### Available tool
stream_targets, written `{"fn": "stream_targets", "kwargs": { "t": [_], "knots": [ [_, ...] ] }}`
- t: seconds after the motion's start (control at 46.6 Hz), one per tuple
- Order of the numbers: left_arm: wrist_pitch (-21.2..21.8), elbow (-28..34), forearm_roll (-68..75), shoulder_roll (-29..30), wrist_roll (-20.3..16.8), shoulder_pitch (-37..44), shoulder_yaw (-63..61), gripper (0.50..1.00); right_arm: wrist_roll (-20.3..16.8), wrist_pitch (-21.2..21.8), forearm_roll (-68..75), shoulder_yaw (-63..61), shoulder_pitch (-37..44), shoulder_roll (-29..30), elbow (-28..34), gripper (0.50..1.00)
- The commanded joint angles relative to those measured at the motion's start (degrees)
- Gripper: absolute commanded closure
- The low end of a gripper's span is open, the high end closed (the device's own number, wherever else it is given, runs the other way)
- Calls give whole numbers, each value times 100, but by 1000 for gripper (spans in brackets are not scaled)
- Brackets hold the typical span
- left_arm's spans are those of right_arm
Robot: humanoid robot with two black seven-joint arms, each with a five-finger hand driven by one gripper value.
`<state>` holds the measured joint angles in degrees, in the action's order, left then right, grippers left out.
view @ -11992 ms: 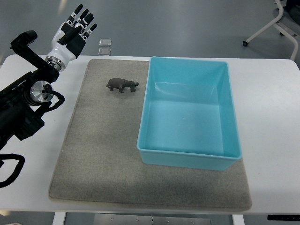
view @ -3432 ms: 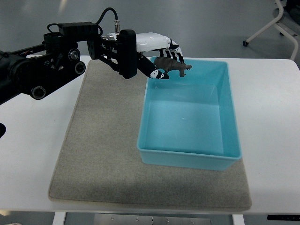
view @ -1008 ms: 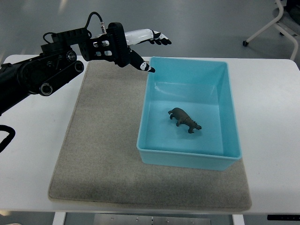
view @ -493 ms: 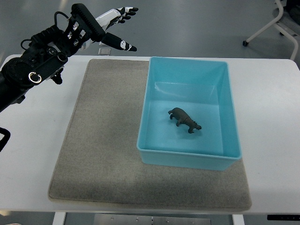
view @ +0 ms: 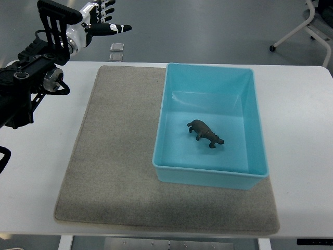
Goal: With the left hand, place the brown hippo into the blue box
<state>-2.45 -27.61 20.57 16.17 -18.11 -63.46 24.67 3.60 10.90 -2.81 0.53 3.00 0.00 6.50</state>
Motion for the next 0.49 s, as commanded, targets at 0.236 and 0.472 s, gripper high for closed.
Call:
{"fn": "stream_targets", "kwargs": {
  "t": [0.236,0.472],
  "knots": [
    [60,133,-676,-79,386,80,20,504,0,0,0,0,-1,0,0,564],
    [-431,203,-1880,-79,563,168,38,504,0,0,0,0,-1,0,0,564]
  ]
}}
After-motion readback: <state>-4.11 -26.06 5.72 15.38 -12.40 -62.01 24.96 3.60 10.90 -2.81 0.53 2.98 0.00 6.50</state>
